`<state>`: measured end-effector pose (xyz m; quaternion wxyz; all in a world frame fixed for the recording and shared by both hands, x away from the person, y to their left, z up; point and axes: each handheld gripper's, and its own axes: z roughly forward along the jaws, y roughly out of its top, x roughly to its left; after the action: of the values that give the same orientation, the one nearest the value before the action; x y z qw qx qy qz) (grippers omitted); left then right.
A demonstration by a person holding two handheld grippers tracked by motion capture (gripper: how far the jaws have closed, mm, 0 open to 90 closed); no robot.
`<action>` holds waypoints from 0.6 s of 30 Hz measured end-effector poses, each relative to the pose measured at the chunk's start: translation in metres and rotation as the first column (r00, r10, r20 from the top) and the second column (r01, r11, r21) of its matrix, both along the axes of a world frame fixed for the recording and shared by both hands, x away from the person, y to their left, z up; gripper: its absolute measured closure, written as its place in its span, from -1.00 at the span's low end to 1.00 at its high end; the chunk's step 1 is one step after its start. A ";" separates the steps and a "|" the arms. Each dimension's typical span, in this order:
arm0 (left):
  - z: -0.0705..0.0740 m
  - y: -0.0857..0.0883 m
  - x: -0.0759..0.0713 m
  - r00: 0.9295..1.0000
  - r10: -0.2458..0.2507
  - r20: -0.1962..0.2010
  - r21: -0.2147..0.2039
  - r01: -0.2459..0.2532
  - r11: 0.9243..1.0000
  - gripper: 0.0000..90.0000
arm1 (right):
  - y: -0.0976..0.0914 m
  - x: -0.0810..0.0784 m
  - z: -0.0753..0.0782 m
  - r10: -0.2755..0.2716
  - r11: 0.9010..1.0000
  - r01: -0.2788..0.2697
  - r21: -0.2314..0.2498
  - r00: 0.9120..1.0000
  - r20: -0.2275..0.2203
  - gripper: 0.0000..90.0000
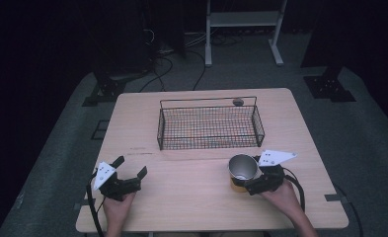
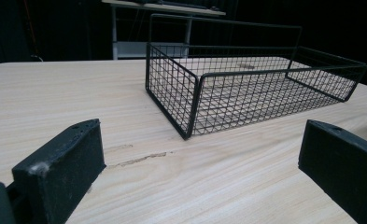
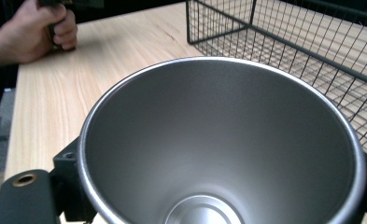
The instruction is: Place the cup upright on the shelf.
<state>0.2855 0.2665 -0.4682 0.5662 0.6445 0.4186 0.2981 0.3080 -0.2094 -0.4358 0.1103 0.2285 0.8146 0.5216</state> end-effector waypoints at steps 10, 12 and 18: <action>0.000 0.000 0.000 1.000 0.000 -0.003 -0.001 0.000 1.000 -1.00 | 0.001 0.010 0.021 0.024 1.000 -0.024 -0.006 1.000 -0.016 -0.72; 0.000 0.000 0.000 1.000 -0.001 -0.003 -0.002 0.001 1.000 -1.00 | 0.001 0.013 0.026 0.030 1.000 -0.030 -0.001 0.999 -0.020 -0.72; 0.000 0.000 0.000 1.000 -0.001 -0.005 -0.002 0.001 1.000 -1.00 | 0.002 0.027 0.040 0.045 0.999 -0.044 0.023 0.998 -0.041 -0.72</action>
<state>0.2857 0.2668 -0.4685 0.5660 0.6447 0.4201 0.2957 0.3346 -0.2077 -0.3959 0.0792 0.2224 0.8157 0.5281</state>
